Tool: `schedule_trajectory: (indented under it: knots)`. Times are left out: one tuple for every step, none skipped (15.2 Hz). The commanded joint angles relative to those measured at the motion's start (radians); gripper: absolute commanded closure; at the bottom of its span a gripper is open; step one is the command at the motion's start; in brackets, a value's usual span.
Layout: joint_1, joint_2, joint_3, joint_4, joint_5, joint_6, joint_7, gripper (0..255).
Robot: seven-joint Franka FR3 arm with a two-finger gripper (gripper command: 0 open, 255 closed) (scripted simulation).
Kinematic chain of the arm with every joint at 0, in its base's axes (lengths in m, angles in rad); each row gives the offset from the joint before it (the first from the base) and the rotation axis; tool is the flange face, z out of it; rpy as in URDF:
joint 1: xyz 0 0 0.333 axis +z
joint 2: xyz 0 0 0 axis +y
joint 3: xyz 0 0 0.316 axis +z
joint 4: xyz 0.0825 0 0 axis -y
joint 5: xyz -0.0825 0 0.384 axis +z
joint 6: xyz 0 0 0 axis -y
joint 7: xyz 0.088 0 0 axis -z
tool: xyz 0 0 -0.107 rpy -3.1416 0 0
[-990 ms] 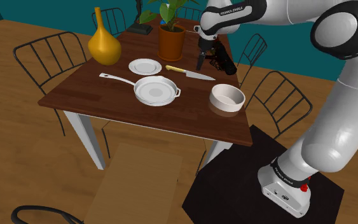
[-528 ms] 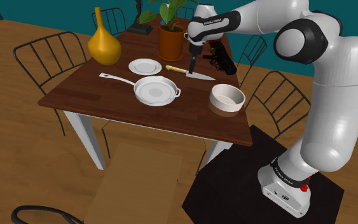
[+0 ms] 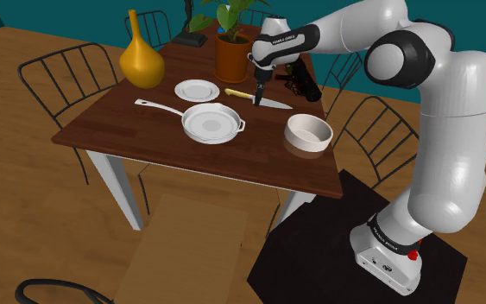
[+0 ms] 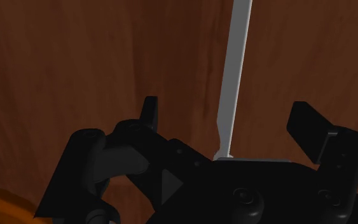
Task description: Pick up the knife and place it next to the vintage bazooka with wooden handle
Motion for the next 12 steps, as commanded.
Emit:
schedule_trajectory:
  knots:
    - [0.0,0.0,0.0,-0.003,0.0,0.004,0.0,0]
    - [0.0,0.0,0.0,-0.003,0.0,0.004,0.0,0]
    - [0.0,0.0,0.0,-0.003,0.0,0.004,0.0,0]
    - [0.0,0.0,0.0,-0.003,0.0,0.004,0.0,0]
    - [0.0,0.0,0.0,-0.003,0.0,0.003,0.0,0]
    - [0.0,0.0,0.0,-0.003,0.0,0.003,0.0,255]
    - [0.0,0.0,0.0,-0.003,0.0,0.003,0.0,255]
    - [0.0,0.0,0.0,-0.003,0.0,0.003,0.0,255]
    - [0.0,0.0,0.0,-0.003,0.0,0.003,0.0,255]
    - [0.0,0.0,0.0,-0.003,0.0,0.003,0.0,255]
    - [0.0,0.0,0.0,-0.003,0.0,0.003,0.0,255]
    - [0.0,0.0,0.0,-0.003,0.0,0.003,0.0,255]
